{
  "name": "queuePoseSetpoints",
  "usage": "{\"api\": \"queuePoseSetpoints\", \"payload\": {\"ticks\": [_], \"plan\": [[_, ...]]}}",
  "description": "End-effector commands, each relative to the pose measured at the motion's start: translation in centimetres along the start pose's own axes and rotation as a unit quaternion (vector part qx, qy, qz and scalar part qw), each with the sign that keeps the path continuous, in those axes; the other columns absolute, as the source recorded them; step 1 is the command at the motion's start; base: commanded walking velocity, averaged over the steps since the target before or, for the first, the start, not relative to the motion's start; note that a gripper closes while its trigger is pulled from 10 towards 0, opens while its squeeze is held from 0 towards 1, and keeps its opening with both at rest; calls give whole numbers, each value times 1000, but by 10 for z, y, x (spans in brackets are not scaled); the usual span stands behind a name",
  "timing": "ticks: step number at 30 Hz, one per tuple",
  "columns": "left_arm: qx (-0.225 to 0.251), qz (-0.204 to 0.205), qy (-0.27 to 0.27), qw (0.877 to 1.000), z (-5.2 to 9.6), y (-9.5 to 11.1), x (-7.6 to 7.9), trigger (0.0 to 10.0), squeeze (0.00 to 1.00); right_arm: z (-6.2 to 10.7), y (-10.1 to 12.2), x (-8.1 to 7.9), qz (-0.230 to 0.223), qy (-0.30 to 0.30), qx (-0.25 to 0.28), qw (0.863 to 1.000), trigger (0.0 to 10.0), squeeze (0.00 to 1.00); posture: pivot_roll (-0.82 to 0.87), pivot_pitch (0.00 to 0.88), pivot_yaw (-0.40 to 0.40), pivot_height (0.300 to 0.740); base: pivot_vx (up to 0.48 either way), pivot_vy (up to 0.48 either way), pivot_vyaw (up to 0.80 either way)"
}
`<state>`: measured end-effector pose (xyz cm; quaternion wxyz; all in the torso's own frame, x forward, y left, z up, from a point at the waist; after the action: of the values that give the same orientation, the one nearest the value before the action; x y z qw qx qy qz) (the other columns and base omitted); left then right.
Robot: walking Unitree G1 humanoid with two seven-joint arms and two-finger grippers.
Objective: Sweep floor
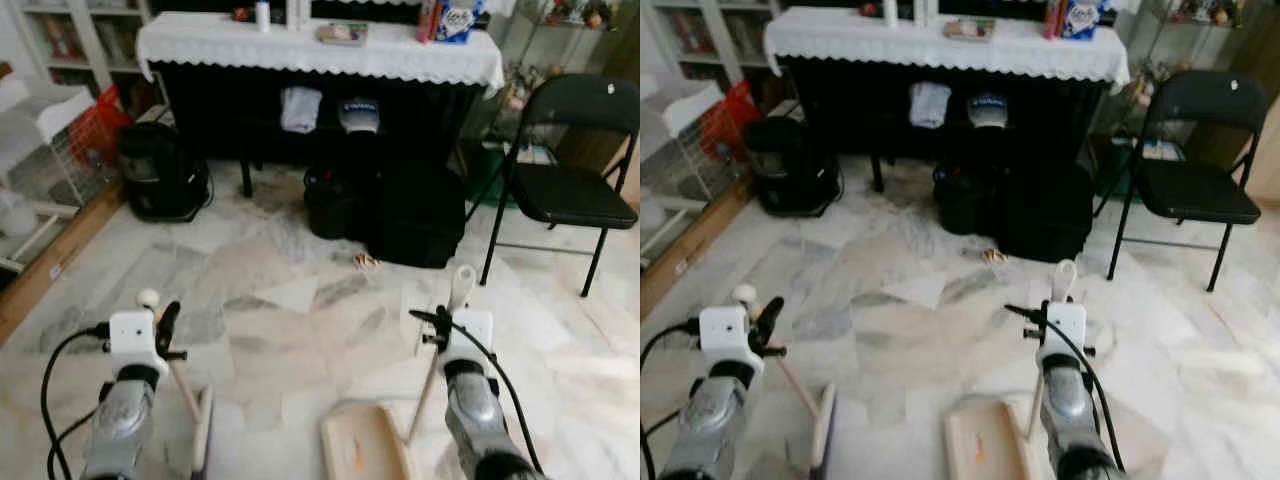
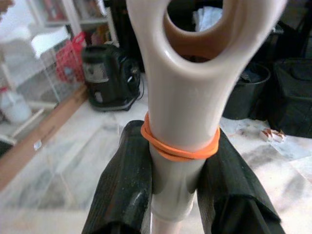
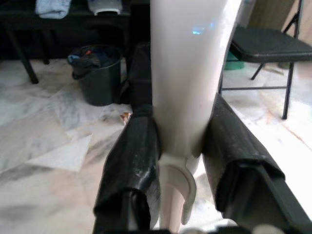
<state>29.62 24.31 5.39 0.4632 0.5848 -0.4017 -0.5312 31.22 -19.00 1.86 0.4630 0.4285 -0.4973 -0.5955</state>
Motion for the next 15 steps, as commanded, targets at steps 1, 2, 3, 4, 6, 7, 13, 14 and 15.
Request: {"api": "queuePoseSetpoints", "payload": {"ticks": [1,2,3,4,6,7,13,14,15], "plan": [[19,6,-15,1000,-5,9,10,10000,0,-2,5,11,5,-15,10,1000,10000,0,-23,0,-2,740,394,0,0],[20,7,-16,1000,-4,9,10,10000,0,-2,5,11,5,-15,9,1000,10000,0,-22,0,-3,740,394,0,0],[20,7,-16,1000,-4,9,10,10000,0,-2,4,11,4,-16,9,1000,10000,0,-22,0,-3,740,394,0,0],[20,7,-16,1000,-4,9,10,10000,0,-2,4,11,4,-16,9,1000,10000,0,-22,0,-3,740,394,0,0],[20,7,-17,1000,-4,9,11,10000,0,-2,4,11,4,-17,8,1000,10000,0,-23,0,-3,740,396,0,0],[20,7,-17,1000,-4,9,11,10000,0,-2,4,11,4,-17,8,1000,10000,0,-22,0,-3,740,398,0,0],[19,7,-17,1000,-4,9,12,10000,0,-2,4,12,-1,-19,7,1000,10000,0,-23,0,-4,740,394,0,0],[19,8,-18,1000,-4,9,12,10000,0,-2,4,13,-1,-20,6,1000,10000,0,-23,0,-3,740,394,0,0],[19,7,-18,1000,-4,9,12,10000,0,-2,4,13,0,-20,6,1000,10000,0,-22,0,-4,740,390,0,0]]}}
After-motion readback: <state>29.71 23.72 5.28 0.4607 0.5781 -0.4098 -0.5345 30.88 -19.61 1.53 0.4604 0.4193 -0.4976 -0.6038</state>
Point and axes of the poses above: a point about 5 cm out from each wrist's last joint towards the gripper, its own z axis pointing back from the gripper into the wrist, its own y axis along the axis of the wrist's last joint, x = y × z, the point moved 2 cm from there along -z, pointing out of the wrist towards the gripper, and after that the axes turned 9 degrees about -z, right-handed, at the moved point
